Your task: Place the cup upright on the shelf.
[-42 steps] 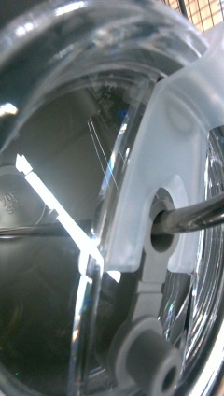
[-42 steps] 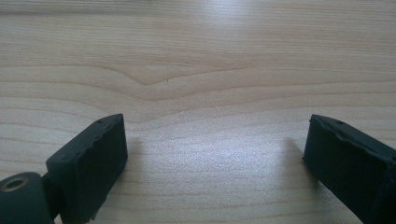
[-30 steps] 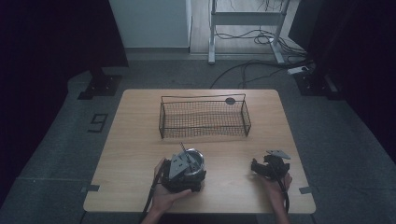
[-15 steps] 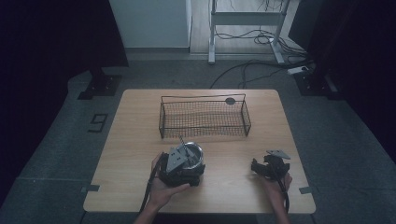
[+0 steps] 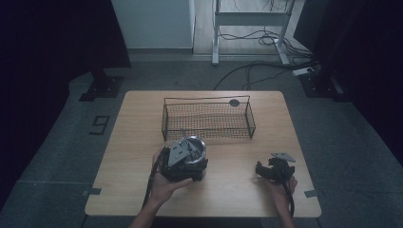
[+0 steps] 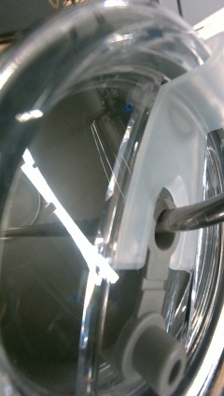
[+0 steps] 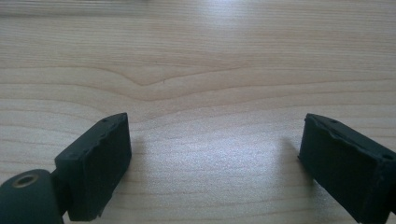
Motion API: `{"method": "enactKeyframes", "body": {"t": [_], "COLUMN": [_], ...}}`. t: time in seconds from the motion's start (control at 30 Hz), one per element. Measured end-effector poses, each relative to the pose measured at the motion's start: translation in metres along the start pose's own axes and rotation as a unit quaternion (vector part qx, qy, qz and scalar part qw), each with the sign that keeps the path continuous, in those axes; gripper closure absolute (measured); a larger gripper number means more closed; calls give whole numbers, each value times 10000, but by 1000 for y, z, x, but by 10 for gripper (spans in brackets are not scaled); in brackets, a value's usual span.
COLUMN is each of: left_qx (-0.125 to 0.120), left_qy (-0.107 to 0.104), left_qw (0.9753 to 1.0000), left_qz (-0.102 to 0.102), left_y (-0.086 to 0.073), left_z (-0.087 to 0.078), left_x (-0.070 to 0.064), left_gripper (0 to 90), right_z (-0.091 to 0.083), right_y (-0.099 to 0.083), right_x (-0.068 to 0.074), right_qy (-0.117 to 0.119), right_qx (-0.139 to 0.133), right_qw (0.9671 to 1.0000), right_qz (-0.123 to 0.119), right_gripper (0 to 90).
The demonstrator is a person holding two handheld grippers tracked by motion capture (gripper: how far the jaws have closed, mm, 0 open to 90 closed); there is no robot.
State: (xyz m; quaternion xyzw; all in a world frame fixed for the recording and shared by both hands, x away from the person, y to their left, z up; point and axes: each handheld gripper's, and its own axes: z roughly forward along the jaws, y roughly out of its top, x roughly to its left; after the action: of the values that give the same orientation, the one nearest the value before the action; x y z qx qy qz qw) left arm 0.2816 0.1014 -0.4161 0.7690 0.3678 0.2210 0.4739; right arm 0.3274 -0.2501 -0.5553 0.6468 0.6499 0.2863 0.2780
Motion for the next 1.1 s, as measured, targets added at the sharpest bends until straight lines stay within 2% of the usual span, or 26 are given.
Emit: {"method": "enactKeyframes", "body": {"t": [0.73,0.87,1.1], "left_qx": [-117,-101,-51], "left_qy": [251,260,401], "left_qw": [9995,9995,9990], "left_qz": [-122,-172,-188], "left_y": [27,30,39], "left_z": [-3,-3,-1], "left_x": [24,29,37], "left_gripper": [40,40,40], "right_z": [0,0,0], "right_y": [0,0,0], "right_x": [0,1,0], "right_qy": [-14,-17,13], "right_qx": [-2,-9,-25], "right_qw": [10000,10000,10000], "right_qz": [10,11,-27], "right_gripper": [97,100,107]}}
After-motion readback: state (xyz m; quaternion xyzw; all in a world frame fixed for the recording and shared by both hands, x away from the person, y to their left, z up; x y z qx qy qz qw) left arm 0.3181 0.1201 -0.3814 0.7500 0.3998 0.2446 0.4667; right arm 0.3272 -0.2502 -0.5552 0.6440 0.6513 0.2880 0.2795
